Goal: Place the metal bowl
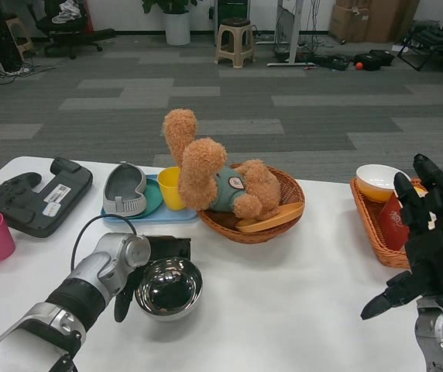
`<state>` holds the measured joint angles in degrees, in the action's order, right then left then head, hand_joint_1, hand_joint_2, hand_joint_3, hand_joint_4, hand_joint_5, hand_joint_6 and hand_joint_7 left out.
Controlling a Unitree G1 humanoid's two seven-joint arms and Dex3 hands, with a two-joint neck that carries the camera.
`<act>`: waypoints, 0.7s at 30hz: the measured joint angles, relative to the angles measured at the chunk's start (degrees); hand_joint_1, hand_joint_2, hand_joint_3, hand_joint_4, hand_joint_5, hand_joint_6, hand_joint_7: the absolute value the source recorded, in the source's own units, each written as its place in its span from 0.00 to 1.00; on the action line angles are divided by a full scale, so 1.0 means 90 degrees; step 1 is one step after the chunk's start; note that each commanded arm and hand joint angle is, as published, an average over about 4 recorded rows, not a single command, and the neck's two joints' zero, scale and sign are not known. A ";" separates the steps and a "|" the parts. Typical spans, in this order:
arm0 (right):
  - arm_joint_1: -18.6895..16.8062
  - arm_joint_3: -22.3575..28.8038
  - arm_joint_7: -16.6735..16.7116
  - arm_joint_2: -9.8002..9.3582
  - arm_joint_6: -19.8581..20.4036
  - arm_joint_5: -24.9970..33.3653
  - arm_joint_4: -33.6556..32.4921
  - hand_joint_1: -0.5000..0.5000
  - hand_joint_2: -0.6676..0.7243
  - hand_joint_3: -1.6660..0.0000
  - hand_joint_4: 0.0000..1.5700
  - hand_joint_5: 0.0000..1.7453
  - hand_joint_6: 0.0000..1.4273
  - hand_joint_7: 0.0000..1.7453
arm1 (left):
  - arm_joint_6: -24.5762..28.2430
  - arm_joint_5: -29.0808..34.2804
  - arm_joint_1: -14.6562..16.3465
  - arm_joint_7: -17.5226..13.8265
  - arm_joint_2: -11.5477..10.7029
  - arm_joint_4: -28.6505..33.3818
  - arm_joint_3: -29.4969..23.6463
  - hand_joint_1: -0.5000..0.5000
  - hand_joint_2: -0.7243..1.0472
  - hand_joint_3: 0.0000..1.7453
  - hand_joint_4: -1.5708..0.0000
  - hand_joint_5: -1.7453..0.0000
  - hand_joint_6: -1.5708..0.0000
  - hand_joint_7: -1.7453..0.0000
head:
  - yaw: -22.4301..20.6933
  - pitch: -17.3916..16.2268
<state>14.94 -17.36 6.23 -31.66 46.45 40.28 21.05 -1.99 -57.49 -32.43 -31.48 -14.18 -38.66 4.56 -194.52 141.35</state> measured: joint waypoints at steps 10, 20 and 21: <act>0.0000 0.0000 0.0000 0.0000 0.0002 0.0000 0.0000 0.67 1.00 1.00 0.13 0.17 0.00 0.24 | -0.0360 0.0461 0.0210 0.0100 0.0088 0.0143 -0.0835 0.00 0.89 0.05 1.00 0.25 1.00 0.64 | -0.0075 -0.0011; 0.0001 -0.0001 0.0001 0.0000 0.0010 0.0003 0.0009 0.70 1.00 1.00 0.13 0.17 0.00 0.24 | 0.0395 0.3351 0.0346 -0.0168 0.0228 0.0416 -0.1565 0.00 0.99 0.05 1.00 0.47 1.00 0.86 | -0.0165 0.0131; 0.0001 -0.0001 0.0001 0.0000 0.0010 0.0003 0.0014 0.69 1.00 1.00 0.13 0.17 0.00 0.24 | 0.0606 0.3691 0.0333 -0.0246 0.0230 0.0398 -0.1671 0.00 1.00 0.05 1.00 0.49 1.00 0.87 | -0.0164 0.0154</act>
<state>14.95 -17.37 6.24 -31.66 46.54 40.31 21.17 3.46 -24.27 -29.43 -33.70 -12.11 -35.08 -10.48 -196.00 142.74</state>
